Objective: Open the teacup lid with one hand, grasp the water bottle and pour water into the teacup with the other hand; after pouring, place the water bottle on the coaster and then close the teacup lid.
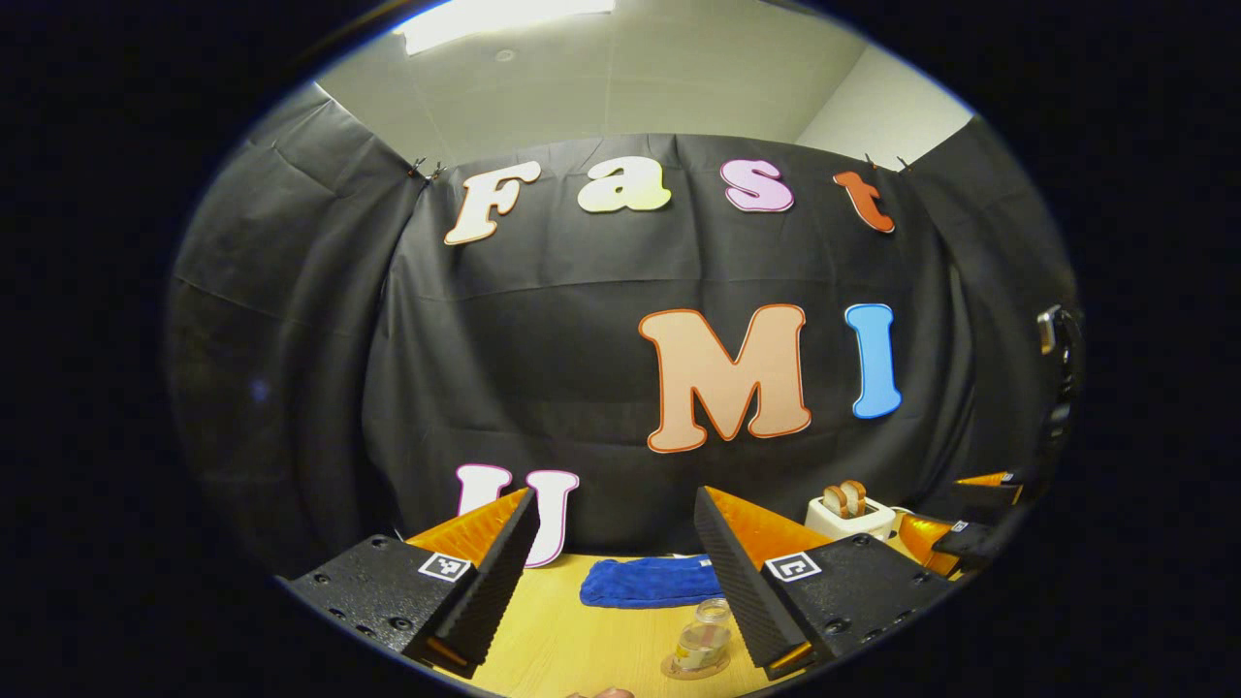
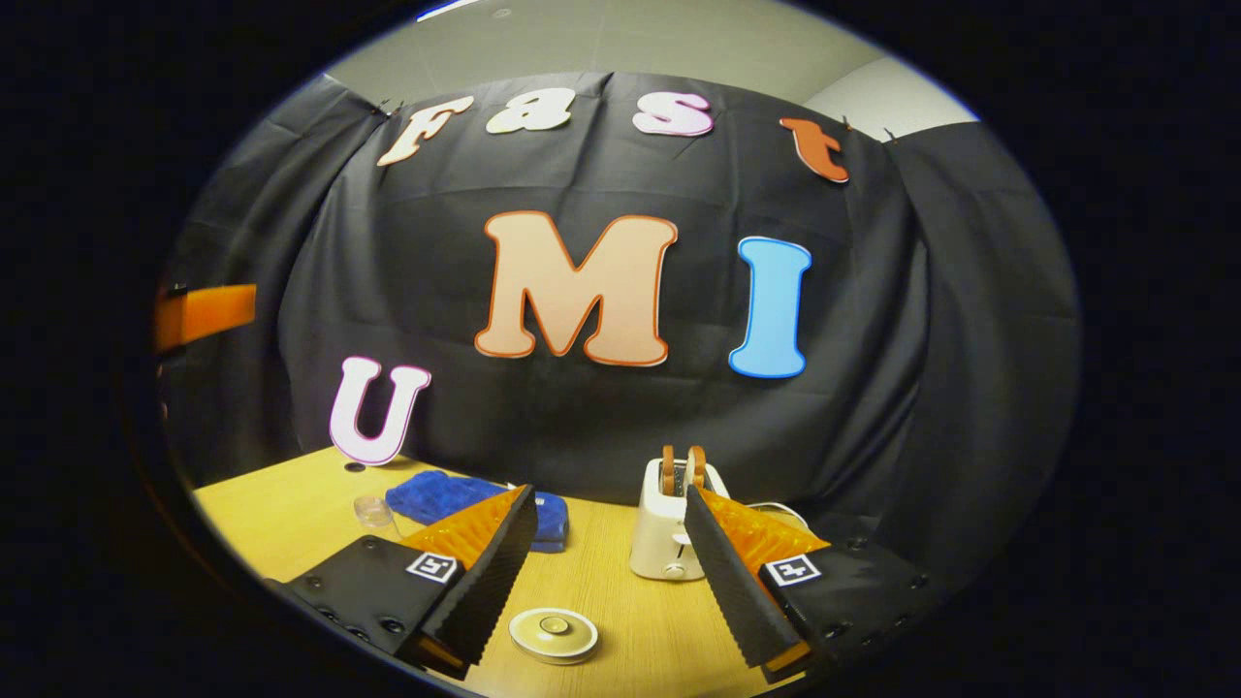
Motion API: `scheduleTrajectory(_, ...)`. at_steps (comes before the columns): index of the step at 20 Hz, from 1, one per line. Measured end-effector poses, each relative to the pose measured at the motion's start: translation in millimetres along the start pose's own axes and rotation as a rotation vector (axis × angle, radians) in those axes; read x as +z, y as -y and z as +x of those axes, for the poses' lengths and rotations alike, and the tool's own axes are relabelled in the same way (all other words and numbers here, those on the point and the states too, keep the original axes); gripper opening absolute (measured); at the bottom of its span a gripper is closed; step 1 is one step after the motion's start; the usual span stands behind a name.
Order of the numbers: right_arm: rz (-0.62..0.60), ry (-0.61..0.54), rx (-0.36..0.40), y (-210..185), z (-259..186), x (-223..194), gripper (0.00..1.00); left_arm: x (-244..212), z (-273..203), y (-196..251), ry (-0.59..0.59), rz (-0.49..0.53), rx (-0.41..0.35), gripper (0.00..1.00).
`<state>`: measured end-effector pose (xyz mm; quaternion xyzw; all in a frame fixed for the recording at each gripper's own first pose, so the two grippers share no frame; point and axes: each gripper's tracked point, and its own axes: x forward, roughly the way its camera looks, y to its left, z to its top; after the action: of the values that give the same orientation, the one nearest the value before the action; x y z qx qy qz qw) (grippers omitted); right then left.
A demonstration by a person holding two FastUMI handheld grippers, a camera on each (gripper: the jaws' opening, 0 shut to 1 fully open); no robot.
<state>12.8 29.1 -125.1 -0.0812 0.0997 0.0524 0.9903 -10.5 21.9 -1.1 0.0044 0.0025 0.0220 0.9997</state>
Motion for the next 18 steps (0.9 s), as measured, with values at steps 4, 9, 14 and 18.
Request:
scheduleTrajectory(4, -0.005, -0.080, 0.031, -9, 12, -39, 0.93, 3, -4, -10, 0.001, 0.011, 0.022, 0.92)
scheduleTrajectory(9, -0.012, -0.182, 0.054, -14, 23, -85, 1.00, 1, -9, -20, -0.008, 0.018, 0.044, 0.92)
scheduleTrajectory(14, -0.032, -0.283, 0.067, -17, 28, -131, 0.93, 0, -13, -28, -0.017, 0.027, 0.062, 0.92)
scheduleTrajectory(18, -0.058, -0.317, 0.093, -25, 26, -148, 0.93, -2, -13, -32, -0.025, 0.033, 0.070, 0.94)
